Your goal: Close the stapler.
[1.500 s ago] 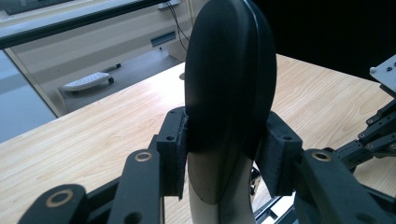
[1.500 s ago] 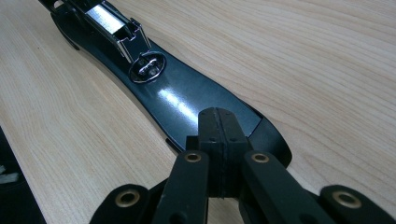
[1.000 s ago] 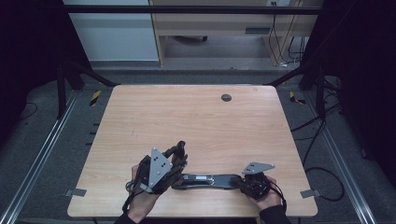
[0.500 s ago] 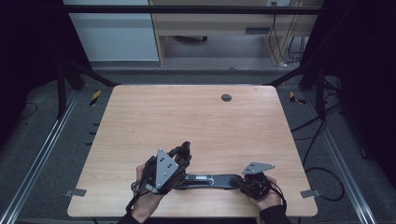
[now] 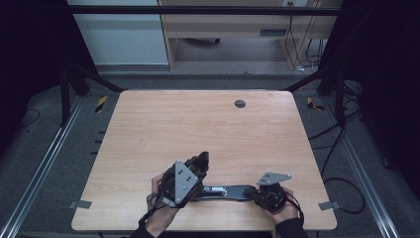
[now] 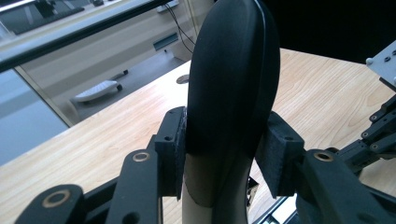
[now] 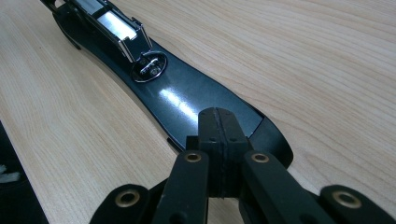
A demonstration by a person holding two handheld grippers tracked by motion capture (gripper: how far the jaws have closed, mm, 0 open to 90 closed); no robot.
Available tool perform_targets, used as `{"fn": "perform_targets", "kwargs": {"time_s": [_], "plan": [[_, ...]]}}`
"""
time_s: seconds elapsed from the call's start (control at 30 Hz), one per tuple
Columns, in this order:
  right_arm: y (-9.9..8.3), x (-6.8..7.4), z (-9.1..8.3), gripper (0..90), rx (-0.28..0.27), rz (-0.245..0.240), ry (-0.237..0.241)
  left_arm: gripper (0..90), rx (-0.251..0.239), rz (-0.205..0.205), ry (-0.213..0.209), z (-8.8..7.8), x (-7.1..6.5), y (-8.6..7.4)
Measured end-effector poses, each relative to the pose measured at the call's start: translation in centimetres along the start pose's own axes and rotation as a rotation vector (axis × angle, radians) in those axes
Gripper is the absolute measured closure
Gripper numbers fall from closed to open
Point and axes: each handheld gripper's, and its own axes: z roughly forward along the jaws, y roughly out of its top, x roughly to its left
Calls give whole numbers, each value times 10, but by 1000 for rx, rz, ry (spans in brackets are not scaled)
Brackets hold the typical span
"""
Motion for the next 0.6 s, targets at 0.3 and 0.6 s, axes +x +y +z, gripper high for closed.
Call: {"fn": "perform_targets", "kwargs": {"time_s": [0.3,0.6], "plan": [[0,0,0,900,-3,-6,1,562,7,48,33,7,-13,2],[0,0,0,900,-1,-3,3,565,11,89,54,12,-22,3]]}}
